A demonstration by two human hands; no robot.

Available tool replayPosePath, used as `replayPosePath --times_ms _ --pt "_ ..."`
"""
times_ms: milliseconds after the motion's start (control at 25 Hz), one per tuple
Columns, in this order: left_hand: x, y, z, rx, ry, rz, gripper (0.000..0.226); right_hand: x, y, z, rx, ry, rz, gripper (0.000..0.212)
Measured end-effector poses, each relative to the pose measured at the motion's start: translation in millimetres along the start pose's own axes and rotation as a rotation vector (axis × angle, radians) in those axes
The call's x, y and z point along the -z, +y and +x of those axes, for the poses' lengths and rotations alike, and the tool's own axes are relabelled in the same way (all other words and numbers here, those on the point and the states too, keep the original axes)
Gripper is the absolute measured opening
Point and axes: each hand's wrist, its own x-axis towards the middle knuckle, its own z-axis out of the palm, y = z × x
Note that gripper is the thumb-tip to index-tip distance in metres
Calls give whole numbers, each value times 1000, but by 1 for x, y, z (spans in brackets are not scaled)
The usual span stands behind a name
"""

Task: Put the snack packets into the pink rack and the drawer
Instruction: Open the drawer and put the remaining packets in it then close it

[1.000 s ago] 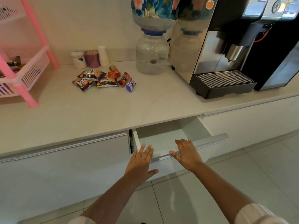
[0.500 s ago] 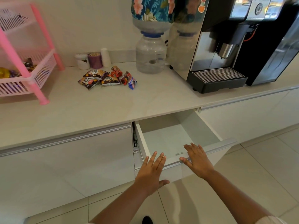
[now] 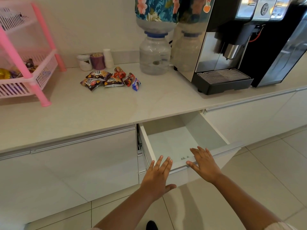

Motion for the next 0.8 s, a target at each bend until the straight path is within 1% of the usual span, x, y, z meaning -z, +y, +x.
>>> replayPosePath --times_ms 80,120,240,320,400,520,560,600,680,720,800 --pt "0 -1 1 -26 -19 -38 98 1 -2 0 -15 4 19 114" --pt "2 -4 2 -45 -38 -72 99 3 -5 0 -24 7 36 117" --pt "16 -25 7 -65 -61 -167 88 11 -30 12 -17 10 112 123" --pt "29 -49 16 -5 -40 -216 79 21 -50 32 13 34 181 124" --pt "42 -76 27 58 11 -221 79 33 -70 62 75 56 233 121" --pt "63 -116 45 199 92 -201 76 50 -95 113 167 79 286 114" --pt "69 -128 50 242 107 -203 77 54 -100 129 187 81 291 113" --pt "73 -140 53 282 124 -213 85 57 -105 144 203 76 279 110" --pt "77 -164 55 382 175 -281 114 61 -114 175 253 35 223 97" --pt "77 -175 54 431 192 -307 123 62 -120 189 281 13 208 91" --pt "74 -196 52 520 212 -322 129 61 -133 213 315 -36 237 83"
